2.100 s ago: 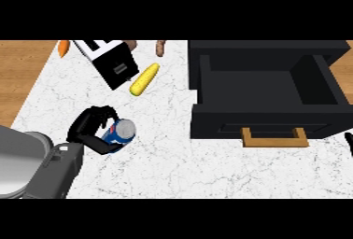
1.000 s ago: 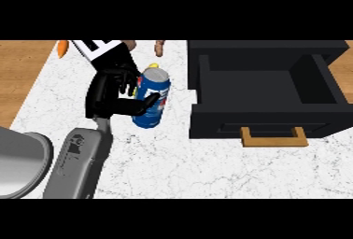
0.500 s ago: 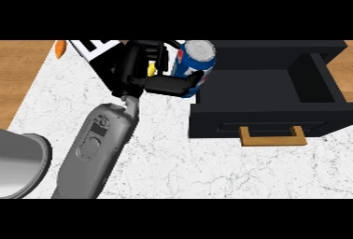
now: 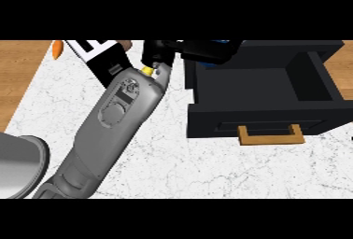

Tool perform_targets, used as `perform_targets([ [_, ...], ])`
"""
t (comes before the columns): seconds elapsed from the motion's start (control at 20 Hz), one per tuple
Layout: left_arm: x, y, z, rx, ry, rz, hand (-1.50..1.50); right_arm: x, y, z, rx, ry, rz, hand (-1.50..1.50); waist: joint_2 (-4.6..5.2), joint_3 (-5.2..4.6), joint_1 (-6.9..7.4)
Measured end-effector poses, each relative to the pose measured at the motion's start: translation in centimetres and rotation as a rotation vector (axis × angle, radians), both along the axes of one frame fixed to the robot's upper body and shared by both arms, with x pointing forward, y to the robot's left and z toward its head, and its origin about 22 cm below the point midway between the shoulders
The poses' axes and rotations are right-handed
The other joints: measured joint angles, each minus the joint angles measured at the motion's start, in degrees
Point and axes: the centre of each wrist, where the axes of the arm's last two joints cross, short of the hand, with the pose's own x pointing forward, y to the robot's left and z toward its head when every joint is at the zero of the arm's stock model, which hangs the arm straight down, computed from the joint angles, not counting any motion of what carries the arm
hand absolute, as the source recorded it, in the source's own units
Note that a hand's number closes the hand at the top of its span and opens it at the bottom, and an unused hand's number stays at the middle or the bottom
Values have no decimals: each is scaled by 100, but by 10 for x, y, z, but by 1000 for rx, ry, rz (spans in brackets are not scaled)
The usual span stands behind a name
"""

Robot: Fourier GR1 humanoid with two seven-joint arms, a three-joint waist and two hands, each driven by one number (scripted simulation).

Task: Pick up the can, place it into the drawer and close the drawer

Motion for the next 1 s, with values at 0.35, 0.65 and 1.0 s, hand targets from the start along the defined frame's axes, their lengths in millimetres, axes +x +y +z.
perform_targets([
  [0.35,15,-30,19,29,5,19,150,6,-1,0,-10,7,13,-150,14,0,-51],
  [0.65,28,-46,29,66,17,25,150,16,1,6,-3,-6,17,-150,35,2,-107],
  [1.0,33,-60,30,106,15,35,150,23,1,3,-12,-7,24,-150,55,6,-185],
])
